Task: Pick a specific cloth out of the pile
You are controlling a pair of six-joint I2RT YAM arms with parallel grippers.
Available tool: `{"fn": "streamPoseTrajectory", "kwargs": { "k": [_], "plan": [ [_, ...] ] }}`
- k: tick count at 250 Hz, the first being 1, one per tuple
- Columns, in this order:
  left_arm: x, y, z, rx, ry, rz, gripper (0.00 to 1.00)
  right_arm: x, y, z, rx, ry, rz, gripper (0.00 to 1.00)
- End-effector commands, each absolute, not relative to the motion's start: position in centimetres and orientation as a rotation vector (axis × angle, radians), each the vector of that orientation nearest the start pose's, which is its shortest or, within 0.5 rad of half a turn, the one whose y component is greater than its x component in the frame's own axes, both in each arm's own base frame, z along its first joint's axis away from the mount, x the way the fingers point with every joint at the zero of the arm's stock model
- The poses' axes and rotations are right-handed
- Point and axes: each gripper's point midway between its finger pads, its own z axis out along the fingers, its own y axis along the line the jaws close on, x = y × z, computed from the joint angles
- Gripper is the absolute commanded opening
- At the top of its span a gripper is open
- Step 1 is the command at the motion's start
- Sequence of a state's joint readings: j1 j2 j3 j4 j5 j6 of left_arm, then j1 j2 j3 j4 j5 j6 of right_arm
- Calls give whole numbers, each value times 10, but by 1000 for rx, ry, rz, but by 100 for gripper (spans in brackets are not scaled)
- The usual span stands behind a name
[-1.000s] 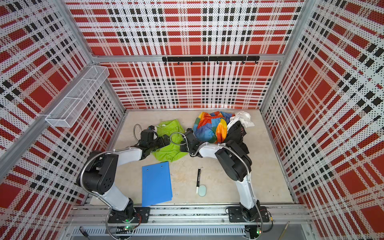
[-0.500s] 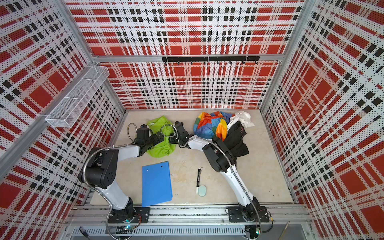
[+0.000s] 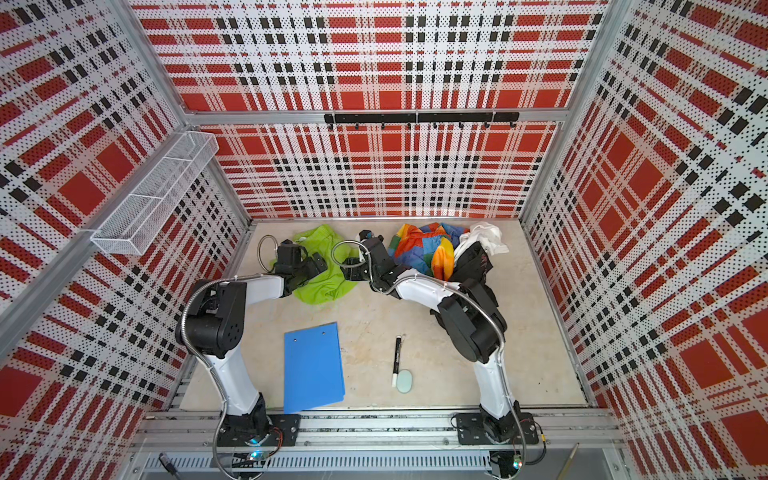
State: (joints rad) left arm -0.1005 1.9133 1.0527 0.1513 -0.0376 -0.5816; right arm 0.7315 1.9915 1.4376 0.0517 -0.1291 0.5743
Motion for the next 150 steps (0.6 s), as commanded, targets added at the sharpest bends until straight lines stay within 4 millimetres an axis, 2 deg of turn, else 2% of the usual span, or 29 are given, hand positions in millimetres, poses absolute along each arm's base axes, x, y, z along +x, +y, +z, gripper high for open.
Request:
{"fn": "streamPoseTrajectory", "kwargs": {
  "k": [1,42,115,133,150],
  "plan": [
    [499,-28,47,-621,2256,-254,99,411,398,193,-294,2066,926,59],
    [500,-27,64,-608,2230,-254,99,394,387,210,-336,2018,943,63],
    [485,-29,152,-455,2096,-257,99,369,355,232,-356,1965,885,69],
    [481,-35,162,-393,2101,-261,99,362,348,237,-356,1953,882,71],
    [479,-44,162,-350,2127,-275,99,357,343,242,-356,1941,878,75]
  ]
}}
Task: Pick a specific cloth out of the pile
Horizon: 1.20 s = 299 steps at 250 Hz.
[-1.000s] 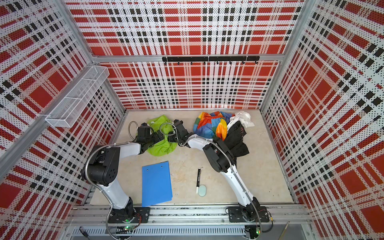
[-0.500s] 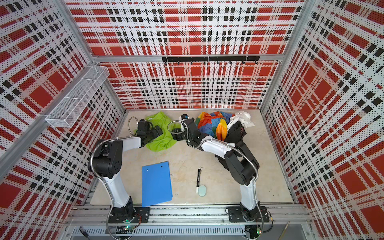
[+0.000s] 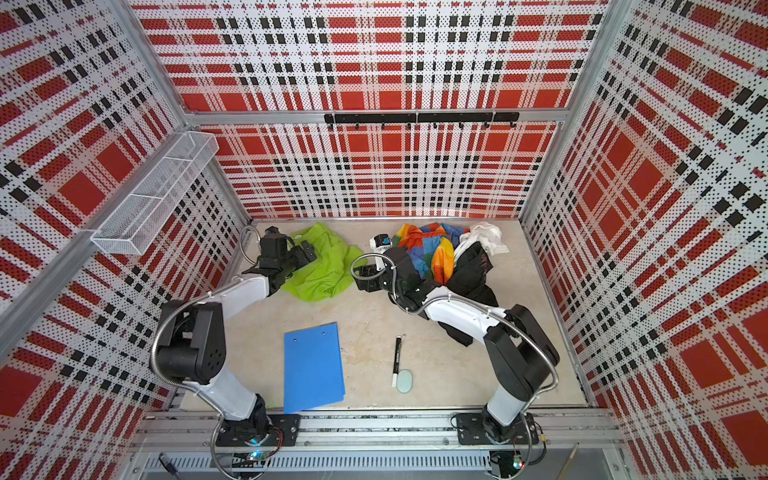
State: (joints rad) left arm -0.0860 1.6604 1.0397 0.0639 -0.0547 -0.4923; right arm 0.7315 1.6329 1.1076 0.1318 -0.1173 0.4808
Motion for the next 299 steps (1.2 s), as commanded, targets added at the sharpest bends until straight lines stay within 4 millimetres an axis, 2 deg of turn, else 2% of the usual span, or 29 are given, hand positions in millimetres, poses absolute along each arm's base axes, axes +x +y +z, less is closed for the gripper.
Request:
{"fn": "streamPoseTrajectory", "kwargs": {
  "k": [1,29,45,68,131,155,177,206,229,256,299],
  "plan": [
    [479,-45,162,-348,2127,-277,99,357,342,244,-356,1937,878,75],
    [480,-63,152,-275,2175,-266,99,349,334,251,-364,1922,874,83],
    [482,-73,142,-250,2210,-254,99,344,330,256,-371,1915,871,90],
    [487,-85,126,-226,2255,-254,99,336,325,261,-394,1905,864,96],
    [500,-103,74,-200,2380,-250,99,317,294,273,-371,1872,808,97],
    [505,-107,66,-193,2396,-255,99,312,282,276,-361,1871,770,97],
    [511,-106,80,-185,2368,-247,99,309,270,277,-349,1874,723,98],
    [513,-105,123,-171,2276,-260,99,306,253,280,-329,1863,674,98],
    [508,-103,160,-168,2205,-275,99,303,239,283,-323,1861,636,99],
    [493,-100,200,-136,2122,-281,99,302,213,282,-260,1873,532,100],
    [449,-88,237,-127,1995,-303,99,293,158,288,-118,1817,355,100]
  ]
}}
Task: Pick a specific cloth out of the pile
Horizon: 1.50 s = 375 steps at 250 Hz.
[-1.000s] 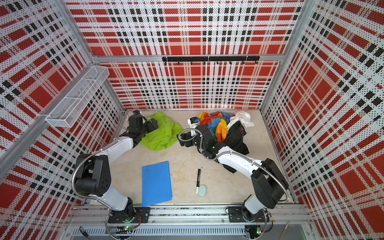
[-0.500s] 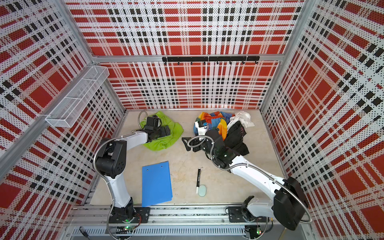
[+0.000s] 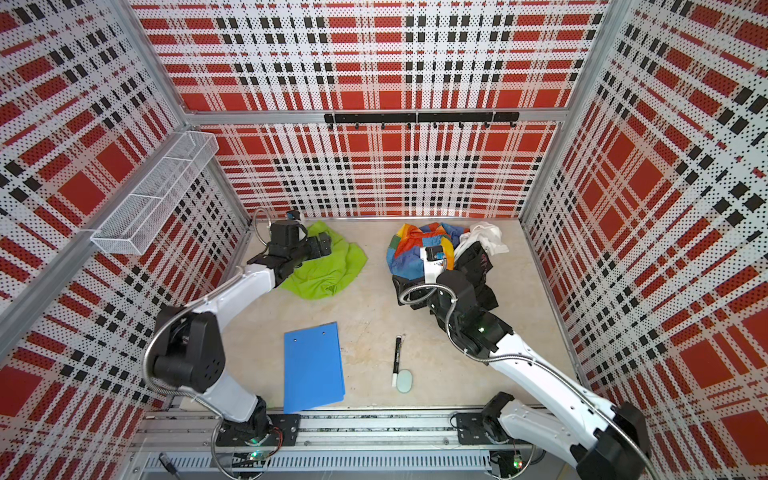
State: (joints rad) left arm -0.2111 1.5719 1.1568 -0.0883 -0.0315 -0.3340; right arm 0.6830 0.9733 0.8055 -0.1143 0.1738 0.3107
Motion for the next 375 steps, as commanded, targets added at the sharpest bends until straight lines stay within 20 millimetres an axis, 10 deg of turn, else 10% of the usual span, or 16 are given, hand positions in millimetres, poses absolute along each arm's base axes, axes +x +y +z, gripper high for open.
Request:
{"fn": "streamPoseTrajectory", "kwargs": {
  "k": [1,100,173,219,375],
  "plan": [
    [448,-87,237,-126,1994,-303,99,292,156,288,-109,1814,345,100],
    [358,-20,209,-235,1762,-85,99,300,13,249,217,1734,-52,100],
    [355,13,176,-202,1744,60,99,309,-67,180,384,1733,-203,100],
    [369,6,140,-117,1793,93,99,323,-75,165,359,1681,-274,100],
    [396,3,132,-9,1693,16,99,354,-54,162,232,1621,-322,100]
  ]
}}
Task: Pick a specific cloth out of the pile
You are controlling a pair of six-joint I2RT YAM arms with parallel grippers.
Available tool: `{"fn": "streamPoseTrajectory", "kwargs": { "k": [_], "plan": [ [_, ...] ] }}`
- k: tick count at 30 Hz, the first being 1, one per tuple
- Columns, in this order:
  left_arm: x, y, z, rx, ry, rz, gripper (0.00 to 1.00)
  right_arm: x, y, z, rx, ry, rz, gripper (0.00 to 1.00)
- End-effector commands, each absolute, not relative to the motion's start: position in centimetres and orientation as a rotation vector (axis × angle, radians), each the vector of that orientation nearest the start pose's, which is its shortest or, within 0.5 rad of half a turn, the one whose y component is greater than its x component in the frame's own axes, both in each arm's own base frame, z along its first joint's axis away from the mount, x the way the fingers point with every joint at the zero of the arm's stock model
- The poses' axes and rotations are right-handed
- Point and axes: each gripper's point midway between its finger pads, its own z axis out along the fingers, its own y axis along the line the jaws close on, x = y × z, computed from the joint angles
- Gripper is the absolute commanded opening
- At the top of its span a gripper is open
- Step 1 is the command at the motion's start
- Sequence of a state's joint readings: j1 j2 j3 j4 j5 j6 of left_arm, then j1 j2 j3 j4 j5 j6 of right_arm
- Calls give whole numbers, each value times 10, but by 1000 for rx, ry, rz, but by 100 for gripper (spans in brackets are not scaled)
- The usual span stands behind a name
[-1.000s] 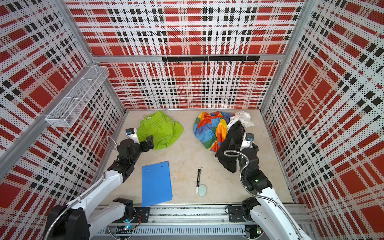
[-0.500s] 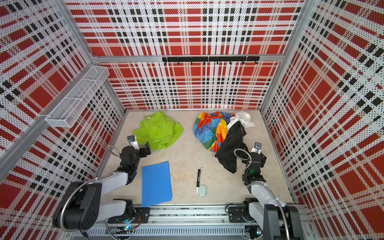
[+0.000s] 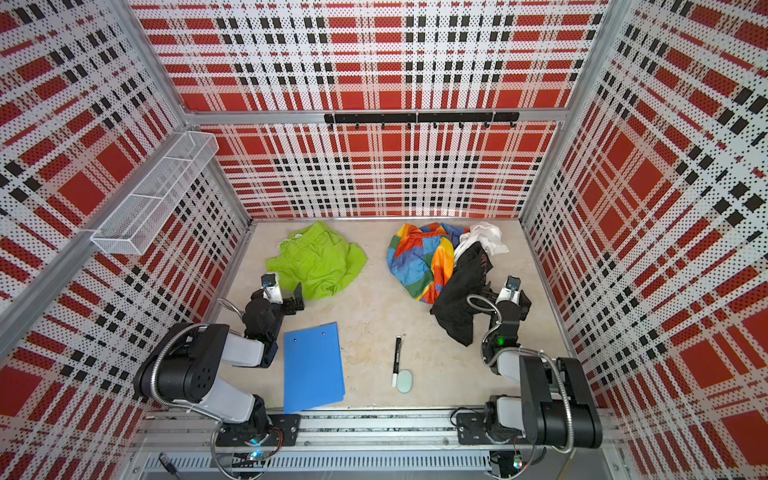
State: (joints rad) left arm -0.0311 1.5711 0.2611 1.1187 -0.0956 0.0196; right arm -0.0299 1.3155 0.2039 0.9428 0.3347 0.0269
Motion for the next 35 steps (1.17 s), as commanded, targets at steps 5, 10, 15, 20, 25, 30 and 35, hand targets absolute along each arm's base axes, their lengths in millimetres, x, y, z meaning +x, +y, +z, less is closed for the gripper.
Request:
{"fn": "streamPoseTrajectory", "kwargs": {
  "k": [5,10,15,20,25,30,35],
  "plan": [
    [395,5,132,-18,1689,7,99,364,-39,161,191,1634,-255,100],
    [395,5,132,-17,1690,8,99,362,-30,154,176,1561,-226,100],
    [395,5,132,-17,1690,9,99,371,-18,146,65,1591,-95,100],
    [395,5,132,-18,1689,10,99,382,-11,143,-7,1618,12,100],
    [395,4,132,-15,1689,8,99,381,-15,142,12,1629,-4,100],
    [396,5,132,-16,1690,10,99,382,-15,142,15,1627,-8,100],
    [395,5,132,-17,1691,8,99,382,-16,142,16,1627,-9,100]
  ]
}}
